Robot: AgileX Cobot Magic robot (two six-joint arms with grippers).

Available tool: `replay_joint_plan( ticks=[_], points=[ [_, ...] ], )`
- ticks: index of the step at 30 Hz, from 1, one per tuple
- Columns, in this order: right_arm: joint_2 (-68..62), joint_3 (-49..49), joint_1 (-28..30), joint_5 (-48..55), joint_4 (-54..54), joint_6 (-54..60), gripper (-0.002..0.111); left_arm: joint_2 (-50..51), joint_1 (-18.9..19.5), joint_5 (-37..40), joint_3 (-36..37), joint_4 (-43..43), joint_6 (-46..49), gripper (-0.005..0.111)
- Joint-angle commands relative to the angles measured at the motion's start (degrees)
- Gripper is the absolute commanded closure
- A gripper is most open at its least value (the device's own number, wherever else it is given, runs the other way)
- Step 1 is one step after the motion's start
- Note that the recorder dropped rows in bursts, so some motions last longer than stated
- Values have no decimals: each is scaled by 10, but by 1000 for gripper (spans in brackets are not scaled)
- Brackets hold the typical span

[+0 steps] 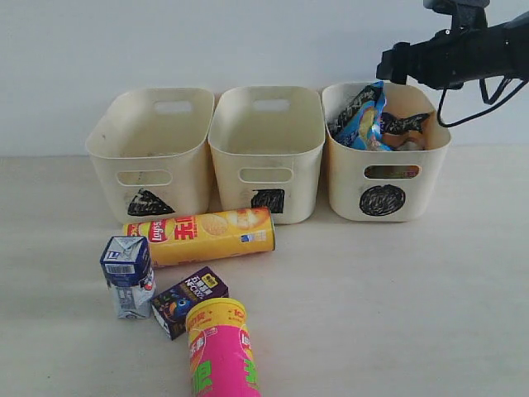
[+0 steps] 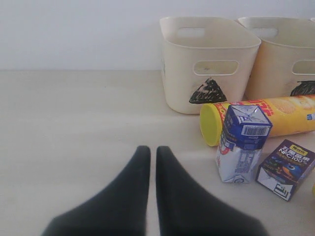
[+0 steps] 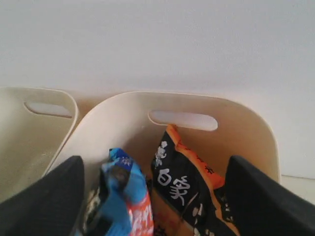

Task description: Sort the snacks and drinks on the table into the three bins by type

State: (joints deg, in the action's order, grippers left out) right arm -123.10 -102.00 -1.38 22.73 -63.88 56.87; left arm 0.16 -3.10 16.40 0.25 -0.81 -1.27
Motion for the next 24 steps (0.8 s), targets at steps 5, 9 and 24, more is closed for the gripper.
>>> replay_joint_plan(
  ticks=[5, 9, 24],
  points=[
    [22, -4, 3, 26, 5, 2, 34, -2, 2, -1, -2, 3, -4, 102],
    [47, -4, 3, 48, 49, -8, 44, -2, 2, -1, -2, 3, -4, 102],
    [123, -4, 3, 196, 554, -373, 108, -2, 2, -1, -2, 3, -4, 102]
  ],
)
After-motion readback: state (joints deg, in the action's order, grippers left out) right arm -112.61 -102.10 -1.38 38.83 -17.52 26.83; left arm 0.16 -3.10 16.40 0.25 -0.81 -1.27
